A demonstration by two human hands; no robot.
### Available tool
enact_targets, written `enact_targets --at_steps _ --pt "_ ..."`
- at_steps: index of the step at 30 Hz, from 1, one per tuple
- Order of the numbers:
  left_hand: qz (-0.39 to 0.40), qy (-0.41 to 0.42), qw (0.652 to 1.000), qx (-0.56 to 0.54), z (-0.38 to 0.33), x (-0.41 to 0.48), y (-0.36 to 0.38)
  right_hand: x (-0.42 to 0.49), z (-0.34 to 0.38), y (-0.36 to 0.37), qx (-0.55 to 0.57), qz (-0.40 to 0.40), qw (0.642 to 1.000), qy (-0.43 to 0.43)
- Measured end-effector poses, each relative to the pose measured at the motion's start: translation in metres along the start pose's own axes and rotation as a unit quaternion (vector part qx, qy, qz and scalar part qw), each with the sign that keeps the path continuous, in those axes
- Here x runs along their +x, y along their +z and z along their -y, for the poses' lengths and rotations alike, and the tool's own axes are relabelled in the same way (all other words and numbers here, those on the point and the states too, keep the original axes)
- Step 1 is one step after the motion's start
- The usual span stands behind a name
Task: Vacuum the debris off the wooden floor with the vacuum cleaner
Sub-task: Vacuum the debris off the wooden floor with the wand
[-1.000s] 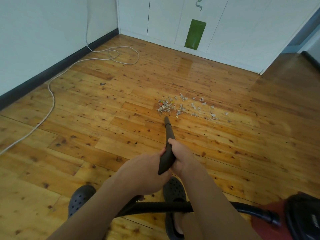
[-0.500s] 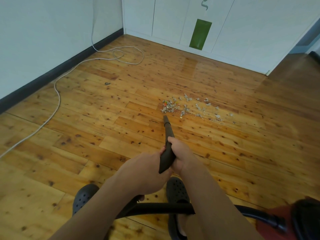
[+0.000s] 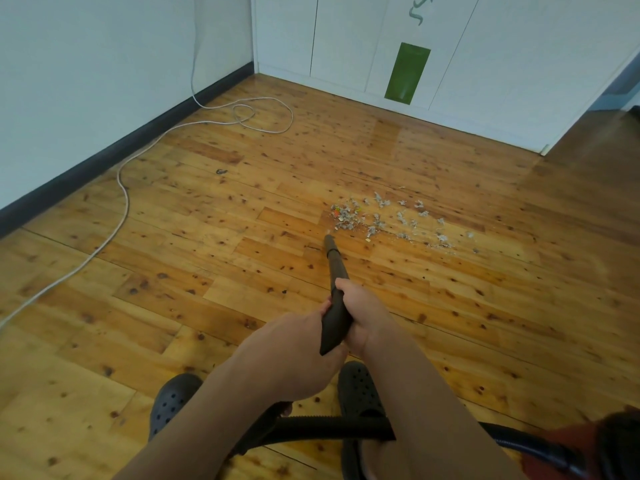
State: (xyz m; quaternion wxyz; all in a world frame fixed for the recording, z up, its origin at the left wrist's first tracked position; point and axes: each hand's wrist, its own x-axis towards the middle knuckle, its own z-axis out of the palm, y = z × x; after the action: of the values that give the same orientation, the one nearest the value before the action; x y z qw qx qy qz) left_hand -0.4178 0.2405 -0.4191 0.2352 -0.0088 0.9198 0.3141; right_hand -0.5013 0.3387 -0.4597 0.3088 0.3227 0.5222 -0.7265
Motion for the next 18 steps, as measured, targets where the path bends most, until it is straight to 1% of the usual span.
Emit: enact_targets --at_steps 5,9,14,18 --pt "-0.014 -0.016 1.000 -0.008 0.003 0.005 -0.002 0.006 0.004 0.006 -0.002 0.001 1.000 0.002" --pt "-0.017 -0.027 0.999 -0.023 0.010 0.009 -0.007 0.012 0.006 0.015 -0.027 -0.002 1.000 -0.003" --pt "-0.043 -0.019 0.999 -0.014 0.014 0.017 -0.015 0.019 0.013 0.024 -0.045 0.002 0.999 -0.010" --pt "-0.042 -0.020 0.999 -0.021 0.013 0.024 -0.018 0.024 0.020 0.027 -0.053 0.011 0.998 -0.013"
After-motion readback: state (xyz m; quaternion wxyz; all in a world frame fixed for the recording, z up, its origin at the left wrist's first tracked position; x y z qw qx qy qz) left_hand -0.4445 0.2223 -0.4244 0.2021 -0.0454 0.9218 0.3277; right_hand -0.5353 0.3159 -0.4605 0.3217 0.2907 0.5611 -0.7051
